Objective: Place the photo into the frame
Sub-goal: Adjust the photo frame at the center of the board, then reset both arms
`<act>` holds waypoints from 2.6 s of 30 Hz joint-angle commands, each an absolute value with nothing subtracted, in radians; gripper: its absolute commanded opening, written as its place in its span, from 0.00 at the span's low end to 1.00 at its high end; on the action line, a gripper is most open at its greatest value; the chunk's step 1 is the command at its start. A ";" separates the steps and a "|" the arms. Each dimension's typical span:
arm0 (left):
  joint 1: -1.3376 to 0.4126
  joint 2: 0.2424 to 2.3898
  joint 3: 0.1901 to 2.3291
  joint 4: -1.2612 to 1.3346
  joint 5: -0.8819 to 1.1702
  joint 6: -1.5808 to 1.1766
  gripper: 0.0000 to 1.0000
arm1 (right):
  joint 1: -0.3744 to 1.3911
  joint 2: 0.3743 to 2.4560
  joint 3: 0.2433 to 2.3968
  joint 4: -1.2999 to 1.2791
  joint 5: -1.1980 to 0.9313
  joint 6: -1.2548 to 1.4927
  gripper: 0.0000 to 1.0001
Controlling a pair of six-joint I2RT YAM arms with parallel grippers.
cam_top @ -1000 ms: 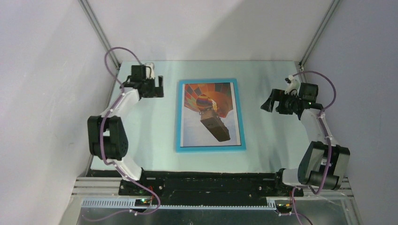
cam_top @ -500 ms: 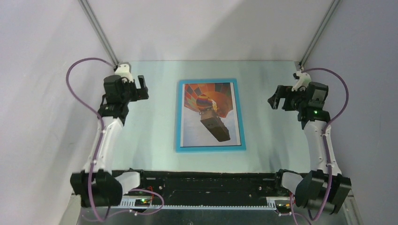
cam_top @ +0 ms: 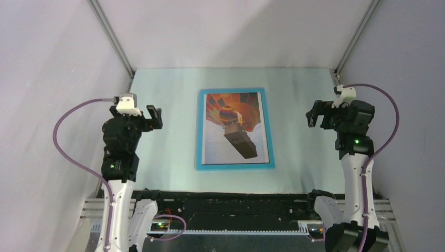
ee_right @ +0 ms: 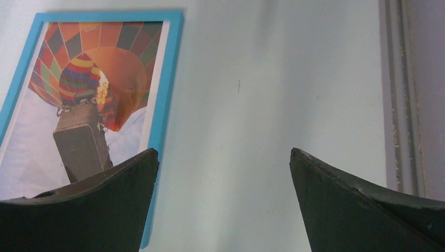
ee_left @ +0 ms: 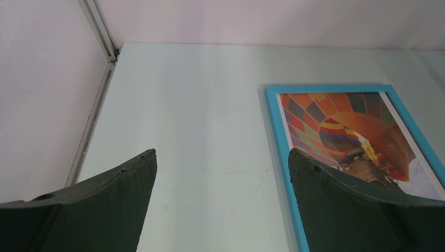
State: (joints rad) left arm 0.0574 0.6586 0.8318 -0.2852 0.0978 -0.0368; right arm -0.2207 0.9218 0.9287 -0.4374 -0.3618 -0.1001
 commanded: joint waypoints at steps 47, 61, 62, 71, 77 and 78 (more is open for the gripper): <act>0.055 0.444 0.499 -0.049 -0.031 -0.015 1.00 | -0.236 0.613 0.756 -0.305 0.024 -0.024 0.99; 0.055 0.439 0.492 -0.045 -0.098 -0.038 1.00 | -0.235 0.606 0.756 -0.316 0.036 -0.028 0.99; 0.056 0.439 0.492 -0.044 -0.100 -0.038 1.00 | -0.235 0.607 0.756 -0.320 0.028 -0.033 0.99; 0.055 0.418 0.481 -0.029 -0.120 -0.035 1.00 | -0.235 0.609 0.756 -0.330 -0.030 -0.058 0.99; 0.054 0.421 0.478 -0.021 -0.121 -0.035 1.00 | -0.235 0.611 0.754 -0.331 -0.036 -0.063 0.99; 0.055 0.421 0.477 -0.021 -0.122 -0.034 1.00 | -0.235 0.611 0.755 -0.330 -0.037 -0.064 1.00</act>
